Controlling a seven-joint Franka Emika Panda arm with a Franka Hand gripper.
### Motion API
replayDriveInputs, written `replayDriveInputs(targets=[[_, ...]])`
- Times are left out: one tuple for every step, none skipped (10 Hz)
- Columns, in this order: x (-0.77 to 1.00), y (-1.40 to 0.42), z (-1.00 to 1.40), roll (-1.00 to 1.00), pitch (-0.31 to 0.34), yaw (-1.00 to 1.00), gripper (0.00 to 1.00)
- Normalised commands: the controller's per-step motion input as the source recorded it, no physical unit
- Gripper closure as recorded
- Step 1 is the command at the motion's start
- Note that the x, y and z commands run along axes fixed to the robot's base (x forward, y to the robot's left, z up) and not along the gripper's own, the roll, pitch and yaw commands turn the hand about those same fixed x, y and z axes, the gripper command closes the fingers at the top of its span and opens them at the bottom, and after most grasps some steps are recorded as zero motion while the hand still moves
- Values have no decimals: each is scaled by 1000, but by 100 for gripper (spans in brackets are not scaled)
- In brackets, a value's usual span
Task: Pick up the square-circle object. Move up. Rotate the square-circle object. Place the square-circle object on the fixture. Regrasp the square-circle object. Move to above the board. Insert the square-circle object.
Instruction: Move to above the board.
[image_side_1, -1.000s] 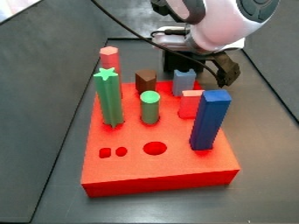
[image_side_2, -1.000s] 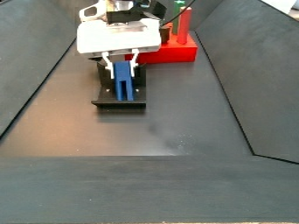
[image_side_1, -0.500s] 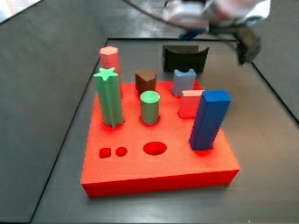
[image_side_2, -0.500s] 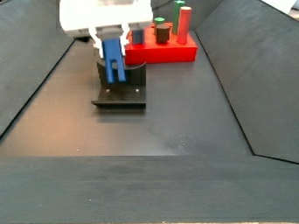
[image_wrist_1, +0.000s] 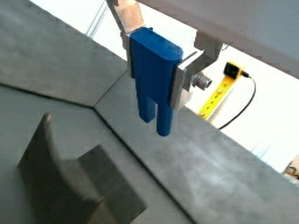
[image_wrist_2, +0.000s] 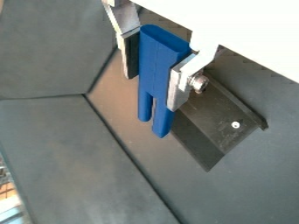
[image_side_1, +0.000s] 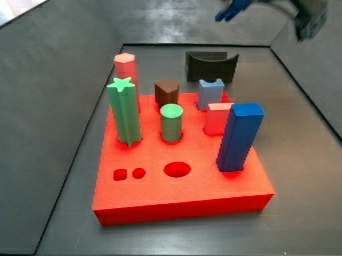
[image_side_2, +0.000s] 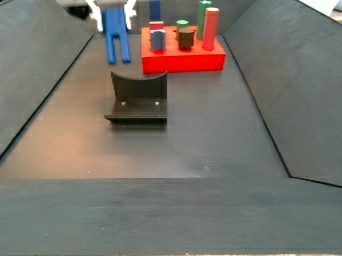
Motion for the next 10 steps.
replayDriveInputs(targets=[[182,-52,1000,-8,58,21,100],[174,-53,1000,-7,82,22,100],[172,-54,1000,-8,94,24,100],[162,-55,1000,-9,120,37,100],[155,-57,1000,-15,128,47,100],[150,-55,1000,-20,140,67,100],[136,-54,905,-24,141,75,100],[73,-36,613,-30,140,97,100],[54,-28,502,-35,129,104,100],[31,-18,282,-46,101,116,100]])
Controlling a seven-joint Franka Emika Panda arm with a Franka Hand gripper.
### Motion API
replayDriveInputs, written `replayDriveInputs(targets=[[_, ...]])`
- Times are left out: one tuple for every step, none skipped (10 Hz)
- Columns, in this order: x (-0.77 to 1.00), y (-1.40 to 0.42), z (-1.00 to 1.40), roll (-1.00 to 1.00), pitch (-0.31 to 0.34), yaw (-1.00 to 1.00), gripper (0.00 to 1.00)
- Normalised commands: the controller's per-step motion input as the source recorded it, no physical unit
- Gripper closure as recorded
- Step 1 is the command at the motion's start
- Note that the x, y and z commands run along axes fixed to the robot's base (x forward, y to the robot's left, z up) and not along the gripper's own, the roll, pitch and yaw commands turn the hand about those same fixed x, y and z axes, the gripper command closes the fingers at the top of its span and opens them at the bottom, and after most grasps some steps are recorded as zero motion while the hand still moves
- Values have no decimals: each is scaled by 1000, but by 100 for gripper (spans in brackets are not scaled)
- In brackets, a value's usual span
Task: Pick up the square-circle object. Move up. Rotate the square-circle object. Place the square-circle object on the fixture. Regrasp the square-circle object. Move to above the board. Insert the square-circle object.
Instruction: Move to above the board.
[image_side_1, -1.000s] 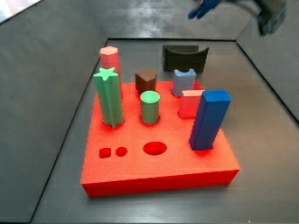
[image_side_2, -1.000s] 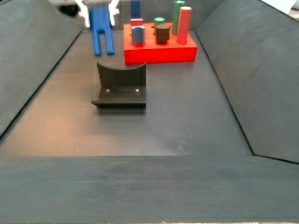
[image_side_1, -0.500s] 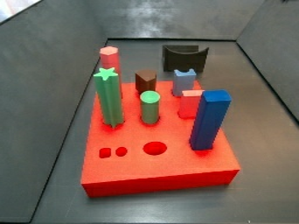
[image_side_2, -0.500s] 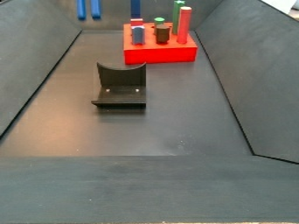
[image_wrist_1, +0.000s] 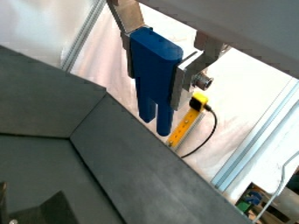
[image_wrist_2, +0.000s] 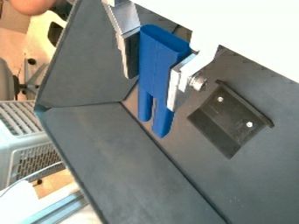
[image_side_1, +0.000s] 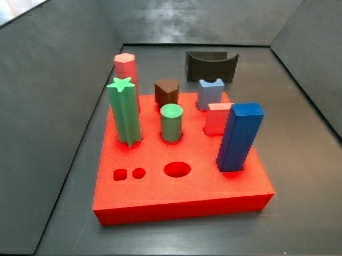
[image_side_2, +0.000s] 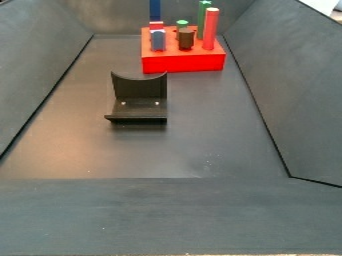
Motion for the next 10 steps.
replayDriveInputs(targets=[[-869,-1000,83,-1000,-95,-144,100],[-888,-1000,75,-1000,-121,-149,100],[-930,-1000,79,-1000,-139,-149,100],[-983,-1000,60,-1000,-161,-147,100],[-988,-1000,67,-1000,-167,-152,100],[-1000,-985,63,-1000,-170,-156,100],[-1000,-970,49,-1000,-166,-158,100],[-1000,-930,64,-1000,-163,-167,100],[-845,-760,39,-1000,-156,-174,100],[-496,-398,21,-1000,-153,-175,100]])
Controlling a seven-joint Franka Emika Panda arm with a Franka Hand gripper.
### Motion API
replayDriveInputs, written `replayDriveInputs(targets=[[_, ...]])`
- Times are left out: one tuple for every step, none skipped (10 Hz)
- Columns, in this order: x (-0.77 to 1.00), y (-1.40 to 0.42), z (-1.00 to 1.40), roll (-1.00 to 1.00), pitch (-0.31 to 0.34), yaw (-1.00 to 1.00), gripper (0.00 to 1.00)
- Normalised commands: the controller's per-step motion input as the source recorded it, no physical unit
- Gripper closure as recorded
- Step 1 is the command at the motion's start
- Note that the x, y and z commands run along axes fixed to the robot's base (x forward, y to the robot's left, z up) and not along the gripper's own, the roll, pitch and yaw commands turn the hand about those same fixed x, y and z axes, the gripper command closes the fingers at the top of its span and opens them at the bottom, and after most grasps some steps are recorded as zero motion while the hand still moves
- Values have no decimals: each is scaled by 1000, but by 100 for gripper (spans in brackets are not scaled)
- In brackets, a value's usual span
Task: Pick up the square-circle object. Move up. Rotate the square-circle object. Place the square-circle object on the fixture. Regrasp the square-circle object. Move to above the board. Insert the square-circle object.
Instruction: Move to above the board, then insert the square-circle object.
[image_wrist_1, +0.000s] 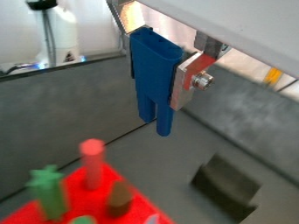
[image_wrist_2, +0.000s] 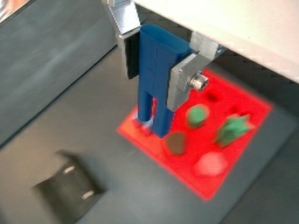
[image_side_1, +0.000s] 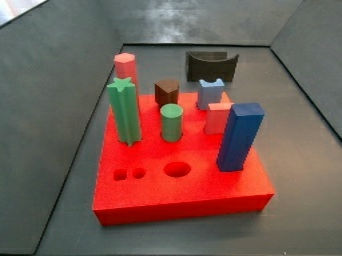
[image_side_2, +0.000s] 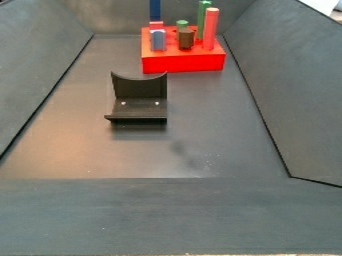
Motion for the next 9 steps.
replayDriveInputs(targets=[[-355,-264,13,-1000,-140,-175,100],[-144,-82,-1,-693,-66,-104,100],[-95,-49,-2,-534,-46,-75,100],[-42,-24,-5,-301,-17,-38,100],[-254,-240,-314,-156,-93,163,100],[-286,-620,-294,0,0,363,100],[-249,-889,-414,49,0,251,100],[-263,-1000,-417,124,-21,234,100],[-114,-1000,-426,11,0,143,100]])
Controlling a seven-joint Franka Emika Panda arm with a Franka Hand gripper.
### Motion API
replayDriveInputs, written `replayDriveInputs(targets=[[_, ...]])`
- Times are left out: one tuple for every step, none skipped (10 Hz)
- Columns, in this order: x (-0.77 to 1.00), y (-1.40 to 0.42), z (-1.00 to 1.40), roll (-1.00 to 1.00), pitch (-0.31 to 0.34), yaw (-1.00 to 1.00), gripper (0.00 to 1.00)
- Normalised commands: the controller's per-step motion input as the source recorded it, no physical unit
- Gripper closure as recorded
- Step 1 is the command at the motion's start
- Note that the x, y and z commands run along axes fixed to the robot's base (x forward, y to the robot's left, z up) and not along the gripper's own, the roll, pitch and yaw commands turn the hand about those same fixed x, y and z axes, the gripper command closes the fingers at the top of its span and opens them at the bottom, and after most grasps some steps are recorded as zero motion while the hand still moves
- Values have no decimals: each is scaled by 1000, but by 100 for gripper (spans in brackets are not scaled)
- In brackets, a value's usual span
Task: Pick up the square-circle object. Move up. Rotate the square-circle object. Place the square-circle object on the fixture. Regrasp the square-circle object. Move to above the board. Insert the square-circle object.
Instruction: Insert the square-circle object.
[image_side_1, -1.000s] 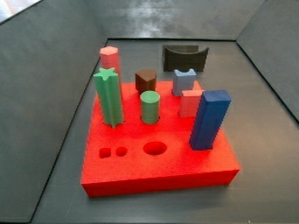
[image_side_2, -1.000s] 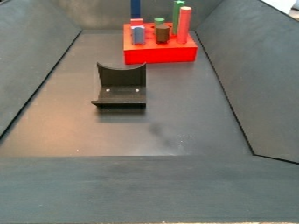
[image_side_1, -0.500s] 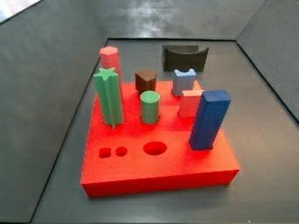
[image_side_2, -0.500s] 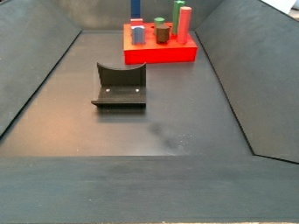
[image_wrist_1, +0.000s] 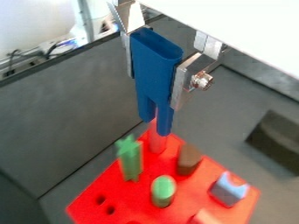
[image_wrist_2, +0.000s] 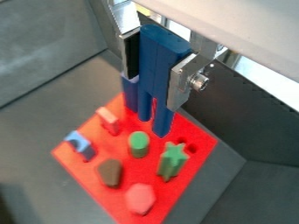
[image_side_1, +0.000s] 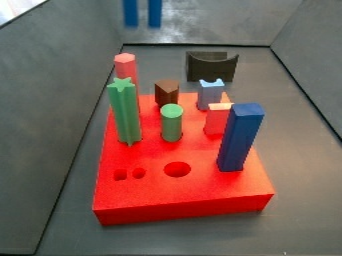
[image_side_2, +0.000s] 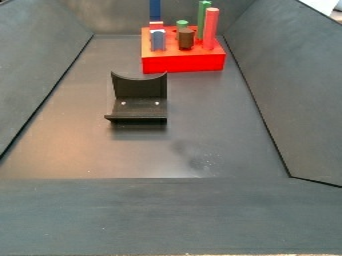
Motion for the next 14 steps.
replayDriveInputs(targets=[[0,-906,-591,0,30,163,100],[80,-534,-540,-120,9,431,100],[103,-483,-566,-119,14,486,100],[86,-486,-549,-124,19,469,100],[0,-677,-277,-214,0,157,100],[-226,-503,-683,-154,-51,129,100],[-280,-137,-1000,0,-19,140,100],[-203,0,-1000,34,-17,386,100],[-223,100,-1000,41,-36,511,100],[-131,0,-1000,6,-56,429,100],[0,-180,-931,0,-130,200,100],[80,-14,-1000,0,-107,0,100],[77,0,-883,96,-44,-31,100],[0,17,-697,116,0,-203,100]])
